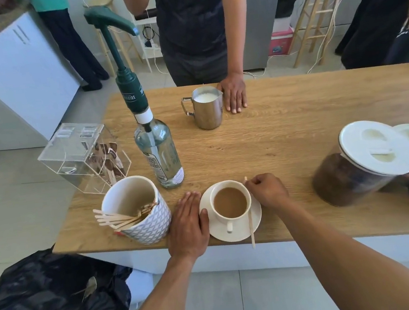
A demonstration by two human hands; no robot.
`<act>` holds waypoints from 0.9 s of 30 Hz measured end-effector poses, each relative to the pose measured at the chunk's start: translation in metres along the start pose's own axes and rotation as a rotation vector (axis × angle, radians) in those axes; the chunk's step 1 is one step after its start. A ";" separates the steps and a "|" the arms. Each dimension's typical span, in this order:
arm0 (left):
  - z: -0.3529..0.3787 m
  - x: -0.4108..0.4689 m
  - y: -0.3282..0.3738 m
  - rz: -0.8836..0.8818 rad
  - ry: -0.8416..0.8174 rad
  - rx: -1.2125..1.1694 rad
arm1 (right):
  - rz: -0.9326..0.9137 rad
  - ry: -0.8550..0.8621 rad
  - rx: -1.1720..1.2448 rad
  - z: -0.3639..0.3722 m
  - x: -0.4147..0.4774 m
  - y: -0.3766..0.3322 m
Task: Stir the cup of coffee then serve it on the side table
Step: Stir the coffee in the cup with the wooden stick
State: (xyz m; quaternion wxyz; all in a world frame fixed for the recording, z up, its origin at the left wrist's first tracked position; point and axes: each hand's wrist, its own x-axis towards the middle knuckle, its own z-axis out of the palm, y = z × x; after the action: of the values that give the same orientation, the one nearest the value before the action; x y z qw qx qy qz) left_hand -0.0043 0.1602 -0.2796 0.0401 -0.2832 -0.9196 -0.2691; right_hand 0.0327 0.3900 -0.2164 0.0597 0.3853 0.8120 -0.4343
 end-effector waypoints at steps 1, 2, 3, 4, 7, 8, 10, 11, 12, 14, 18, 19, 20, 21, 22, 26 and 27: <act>0.000 0.000 0.000 0.001 0.000 0.000 | 0.001 -0.002 0.000 0.000 0.000 0.000; 0.000 0.000 0.000 0.002 0.002 0.003 | -0.001 -0.004 0.008 0.000 0.000 0.000; 0.000 0.000 -0.001 0.004 0.003 0.005 | -0.009 -0.006 0.023 -0.001 0.000 -0.001; -0.001 0.001 -0.002 0.005 0.002 0.003 | -0.014 -0.009 0.042 -0.002 -0.001 -0.001; 0.000 0.000 -0.004 0.015 -0.002 0.001 | 0.003 -0.003 0.128 -0.011 -0.004 0.004; 0.001 0.000 -0.003 0.019 -0.002 0.004 | 0.019 0.002 0.162 -0.016 -0.004 0.006; 0.001 0.001 -0.003 0.015 -0.006 0.001 | 0.054 0.004 0.250 -0.028 -0.003 0.009; 0.002 0.001 -0.004 0.012 -0.004 -0.004 | 0.066 -0.001 0.298 -0.033 -0.004 0.010; 0.002 0.001 -0.004 0.012 0.000 -0.007 | 0.071 -0.007 0.351 -0.038 -0.005 0.010; 0.002 0.000 -0.004 0.015 0.007 -0.011 | 0.068 -0.025 0.458 -0.049 -0.009 0.007; 0.001 0.000 -0.003 0.015 0.015 -0.017 | -0.007 -0.056 0.587 -0.066 -0.017 -0.003; 0.001 0.000 -0.003 0.011 0.012 -0.017 | -0.028 -0.055 0.612 -0.068 -0.019 -0.005; 0.001 0.000 -0.003 0.005 0.008 -0.015 | -0.049 -0.045 0.633 -0.069 -0.023 -0.009; 0.001 -0.001 -0.003 0.001 0.004 -0.011 | -0.074 -0.027 0.645 -0.071 -0.027 -0.012; 0.002 -0.001 -0.004 -0.001 0.001 -0.009 | -0.106 0.000 0.651 -0.072 -0.031 -0.016; 0.002 0.000 -0.005 -0.006 -0.003 -0.009 | -0.282 0.161 0.565 -0.074 -0.046 -0.028; 0.002 0.000 -0.005 -0.008 -0.004 -0.009 | -0.334 0.199 0.512 -0.074 -0.049 -0.030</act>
State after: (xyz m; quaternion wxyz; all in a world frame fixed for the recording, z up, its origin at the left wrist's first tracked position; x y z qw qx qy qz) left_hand -0.0064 0.1581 -0.2839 0.0359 -0.2805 -0.9196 -0.2726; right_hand 0.0638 0.4076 -0.1300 -0.1912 0.2898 0.7301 -0.5885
